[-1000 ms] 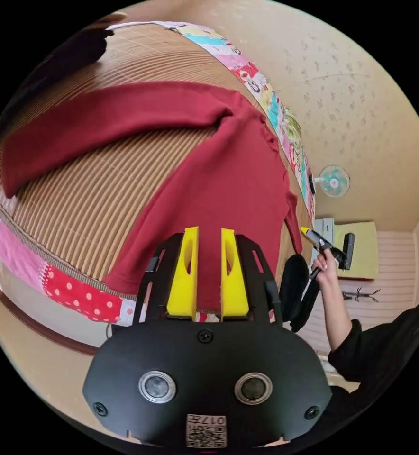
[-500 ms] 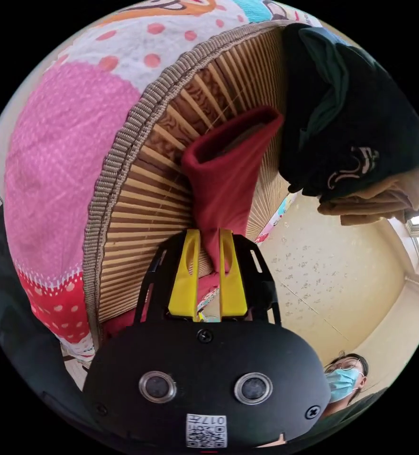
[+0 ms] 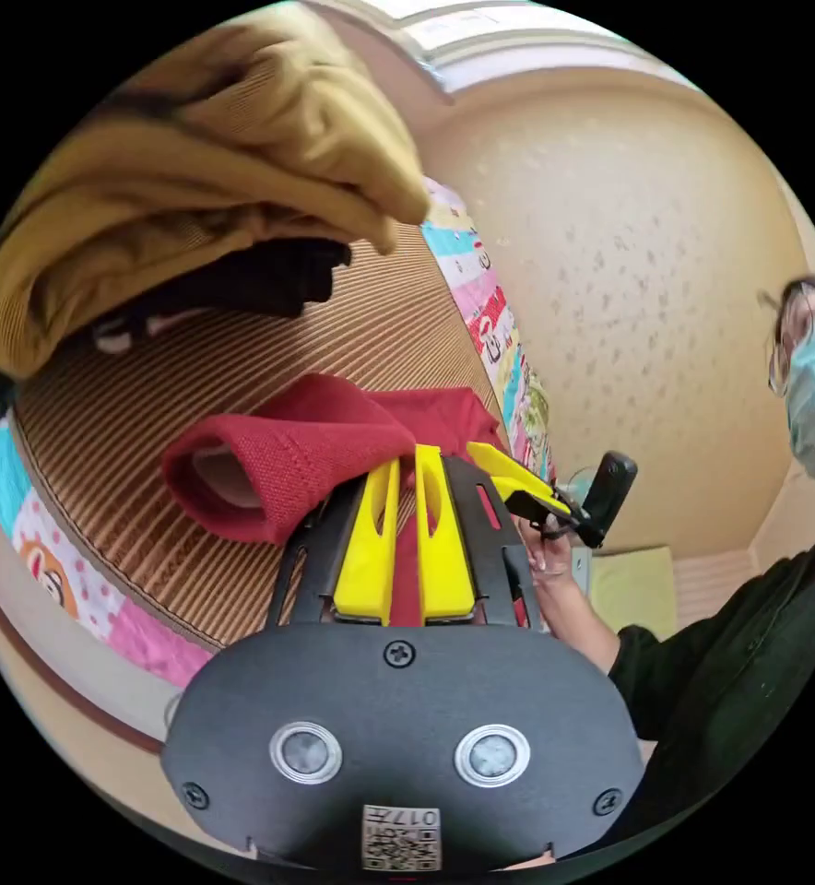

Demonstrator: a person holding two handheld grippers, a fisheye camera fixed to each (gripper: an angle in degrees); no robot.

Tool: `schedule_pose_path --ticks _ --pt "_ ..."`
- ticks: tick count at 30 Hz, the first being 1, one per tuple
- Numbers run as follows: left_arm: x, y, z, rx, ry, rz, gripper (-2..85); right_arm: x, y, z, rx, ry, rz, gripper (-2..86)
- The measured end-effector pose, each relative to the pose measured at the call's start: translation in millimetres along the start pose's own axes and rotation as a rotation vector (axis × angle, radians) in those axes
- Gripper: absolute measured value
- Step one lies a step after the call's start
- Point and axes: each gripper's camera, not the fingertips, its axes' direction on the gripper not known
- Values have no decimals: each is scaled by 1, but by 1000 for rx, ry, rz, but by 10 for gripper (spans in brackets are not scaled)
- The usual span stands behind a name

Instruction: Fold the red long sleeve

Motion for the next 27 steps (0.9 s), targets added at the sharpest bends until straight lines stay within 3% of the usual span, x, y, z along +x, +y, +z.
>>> schedule_pose_path --ticks 3,7,10,15,18,20,23,25,27 --pt "44 19 5 3 -20 96 34 -21 -14 24 -154 78 -189 166" --pt "81 35 10 32 -95 192 37 -45 -35 18 -85 138 -336 164" --pt "109 44 8 95 -190 250 46 -48 -48 14 26 262 -322 100" --pt "167 61 0 236 -97 369 64 0 -67 -62 343 174 -85 50" --pt "194 78 27 217 -67 413 61 67 -40 -142 699 -40 132 49" --pt "201 92 58 163 -60 418 63 116 26 -197 1046 -162 257 49" --pt "207 117 117 73 -37 424 63 148 144 -229 1367 -99 395 50" --pt "205 138 155 70 -49 456 55 160 212 -231 1423 8 537 50" --pt "195 155 224 -46 -84 508 55 164 274 -222 1416 127 754 51"
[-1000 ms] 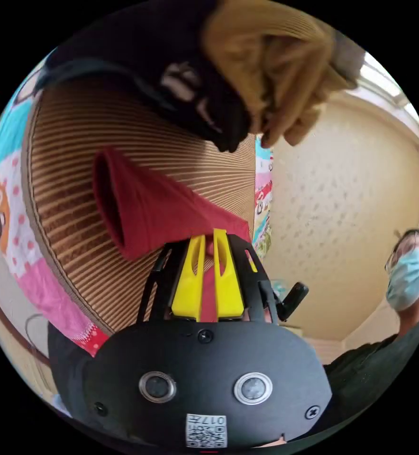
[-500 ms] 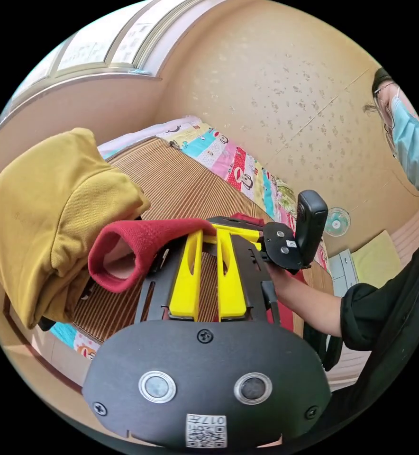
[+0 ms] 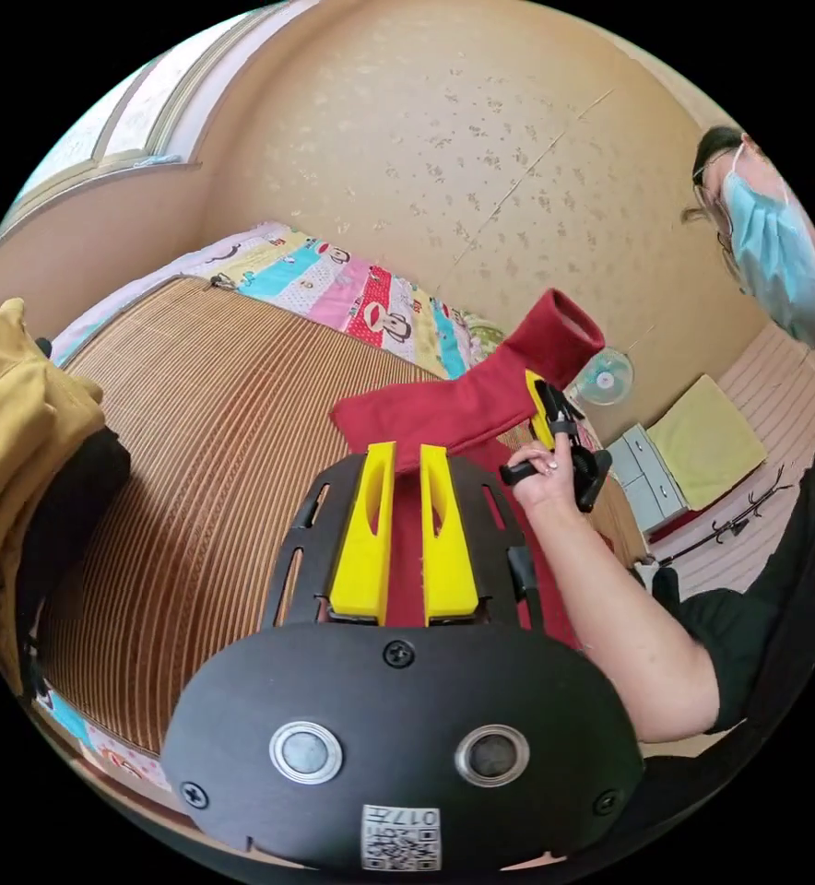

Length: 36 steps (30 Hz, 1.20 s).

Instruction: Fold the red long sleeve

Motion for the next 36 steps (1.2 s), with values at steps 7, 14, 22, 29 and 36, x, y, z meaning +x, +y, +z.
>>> schedule_pose_path --ticks 7,14,22,29,36 --pt "-45 -23 123 -111 99 -195 107 40 35 -72 -184 499 185 142" --pt "-41 -99 144 -35 28 -88 100 30 -15 -110 -62 551 208 143" --pt "-68 -135 210 -153 2 -96 75 8 -77 -12 -429 783 -191 119" --pt "-121 -151 211 -182 150 -120 33 -1 -51 39 -578 1024 -367 61" --pt "-188 -176 176 -47 343 -181 8 -70 -58 12 -299 918 -340 37"
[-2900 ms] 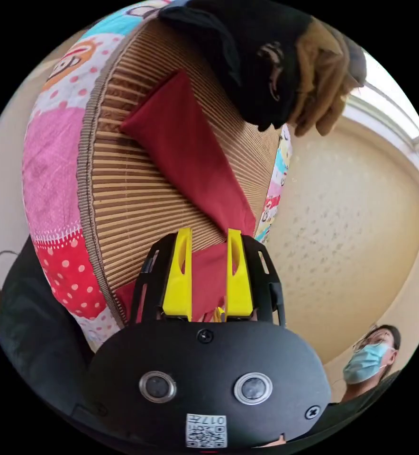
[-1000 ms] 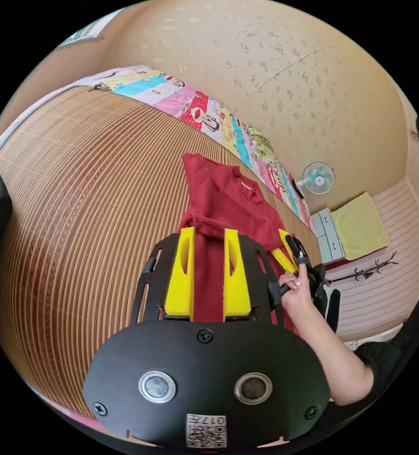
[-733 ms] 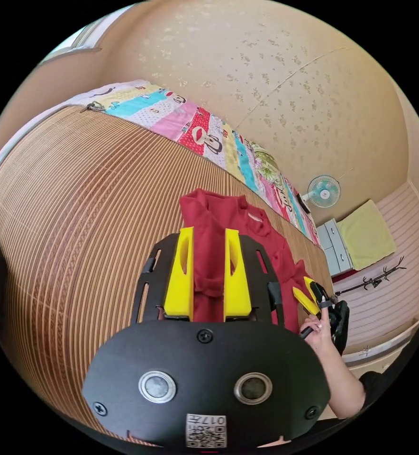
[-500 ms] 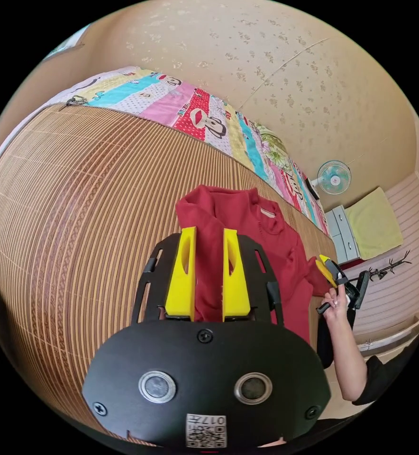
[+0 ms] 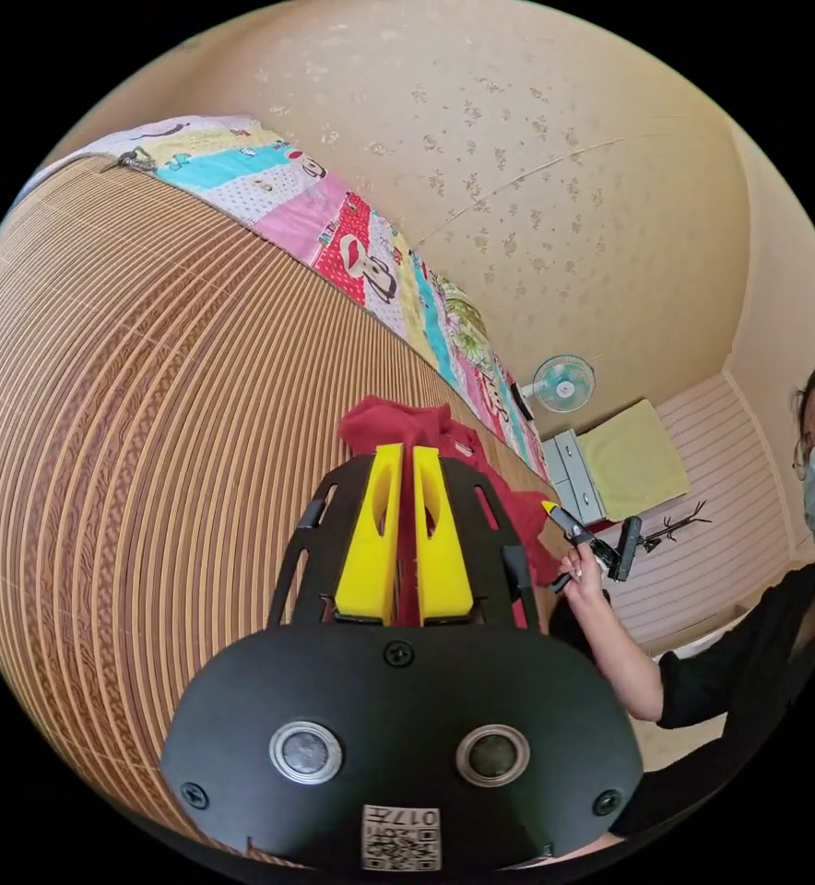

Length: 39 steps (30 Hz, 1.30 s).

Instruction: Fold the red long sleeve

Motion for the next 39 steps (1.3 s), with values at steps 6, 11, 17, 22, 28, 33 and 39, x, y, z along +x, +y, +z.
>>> schedule_pose_path --ticks 6,11,17,22,28,33,39 --pt "-37 -22 18 -70 -54 -52 31 -18 8 67 -254 195 -4 50" --pt "-36 -15 -19 18 -50 -62 82 -18 14 13 -94 83 23 88" --pt "-5 27 -39 -60 -152 -49 110 23 30 -5 -125 -109 124 119" --pt "-4 39 -16 -185 -298 -69 96 8 21 19 -163 -50 35 99" --pt "-34 16 -15 -291 -225 -80 67 -18 0 6 -323 -18 -48 44" --pt "-72 -2 -40 -358 -70 -56 54 -32 2 -42 -364 28 -44 31" --pt "-89 2 -38 -359 -106 -42 54 -14 46 9 -601 169 -44 14"
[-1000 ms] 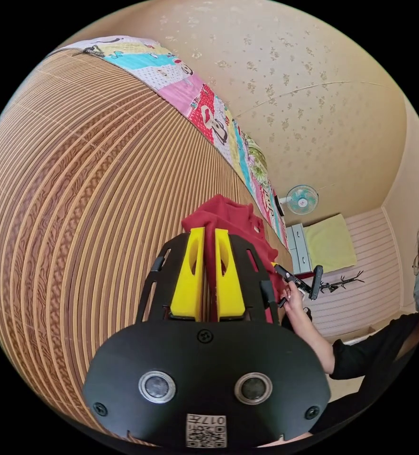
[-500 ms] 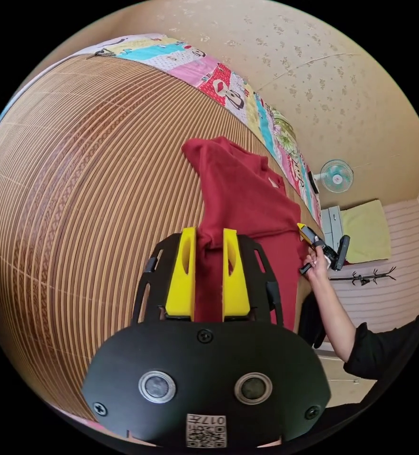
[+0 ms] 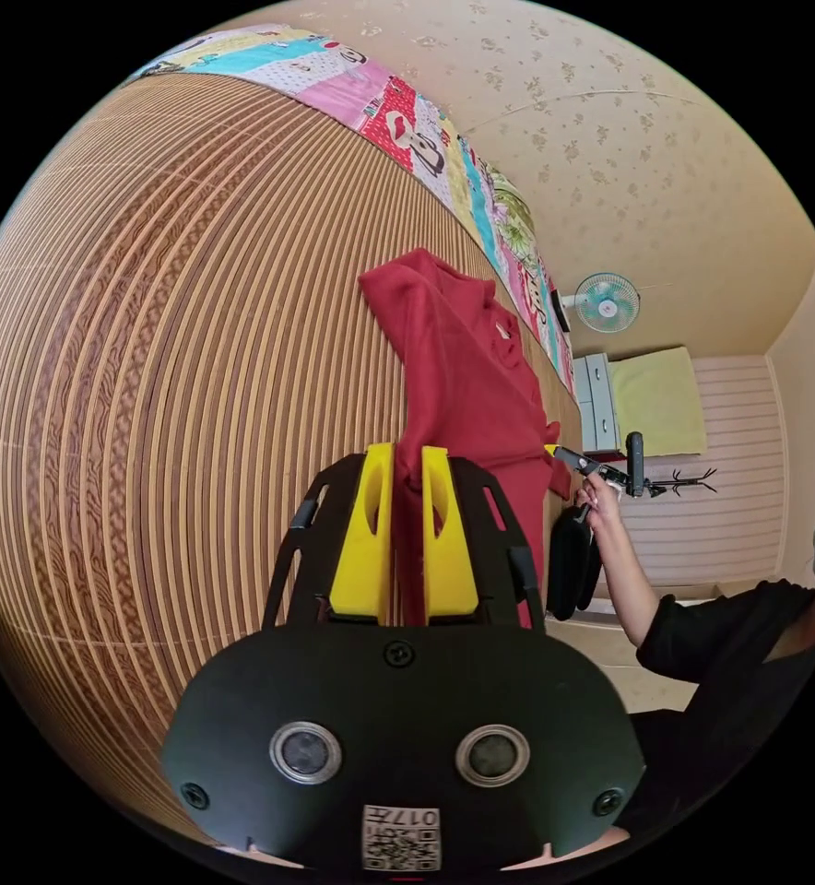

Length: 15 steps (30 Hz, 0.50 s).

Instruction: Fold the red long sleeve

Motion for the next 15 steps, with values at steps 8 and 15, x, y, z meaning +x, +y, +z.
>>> schedule_pose_path --ticks 8,15 --pt "-13 38 -29 220 -19 -33 61 59 70 -32 268 -163 277 17" --pt "71 63 -42 230 -332 171 65 155 112 -55 310 11 526 71"
